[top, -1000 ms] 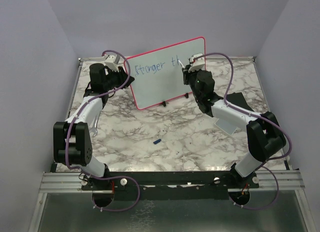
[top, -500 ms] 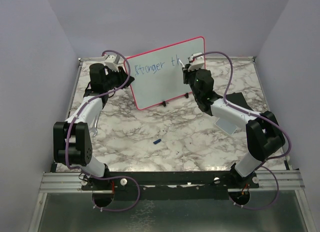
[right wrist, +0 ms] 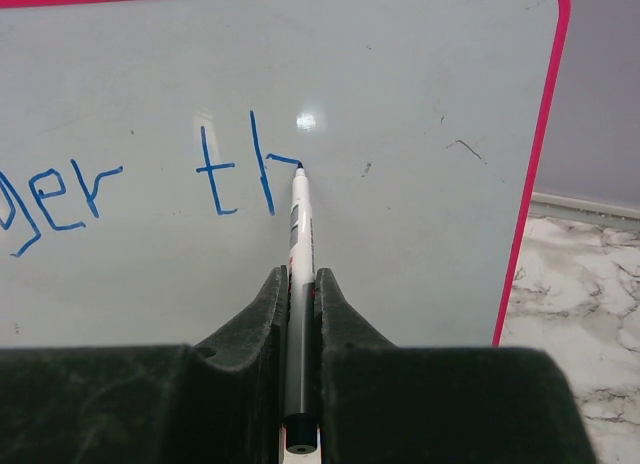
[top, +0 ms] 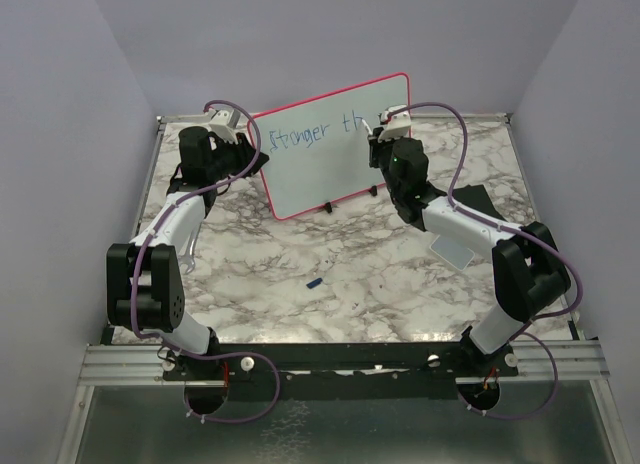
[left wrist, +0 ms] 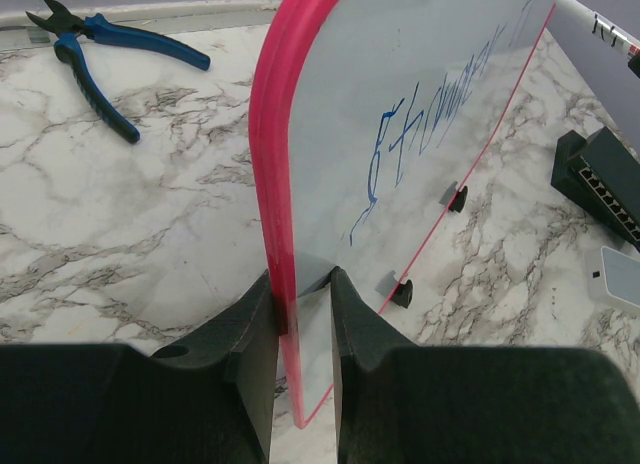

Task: Write a sentence on the whiteboard

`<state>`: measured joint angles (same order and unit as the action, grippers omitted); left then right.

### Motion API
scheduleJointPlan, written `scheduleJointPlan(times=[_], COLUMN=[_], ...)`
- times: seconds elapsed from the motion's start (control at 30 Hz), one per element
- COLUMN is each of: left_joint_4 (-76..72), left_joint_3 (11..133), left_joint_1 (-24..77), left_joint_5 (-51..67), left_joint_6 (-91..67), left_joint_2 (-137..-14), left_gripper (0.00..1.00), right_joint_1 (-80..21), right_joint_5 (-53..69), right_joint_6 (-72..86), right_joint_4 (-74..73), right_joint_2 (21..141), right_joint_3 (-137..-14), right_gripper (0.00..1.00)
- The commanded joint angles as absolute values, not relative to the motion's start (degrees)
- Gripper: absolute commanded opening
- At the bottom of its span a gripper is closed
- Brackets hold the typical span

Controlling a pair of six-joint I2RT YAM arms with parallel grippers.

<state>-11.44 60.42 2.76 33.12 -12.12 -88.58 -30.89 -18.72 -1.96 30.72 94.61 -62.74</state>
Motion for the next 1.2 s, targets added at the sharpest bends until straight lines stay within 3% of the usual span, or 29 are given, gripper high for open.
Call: scheduleJointPlan(times=[0.0, 1.17], left_joint_4=[-9.24, -8.68], left_joint_3=[60.80, 60.90], left_joint_1=[3.36, 3.45], left_joint_5=[31.64, 30.75], left_joint_6=[-10.35, -9.86], left_joint_2=[-87.81, -87.67], left_gripper=[0.09, 0.10], right_joint_1=[-30.50, -30.45], right_joint_5=[-19.37, -18.49], right_joint_6=[-1.25, 0.53], right_joint_4=[29.02, 29.00], right_joint_2=[96.05, 90.53], right_joint_3=[-63.55, -58.54], right_gripper=[0.00, 0.01])
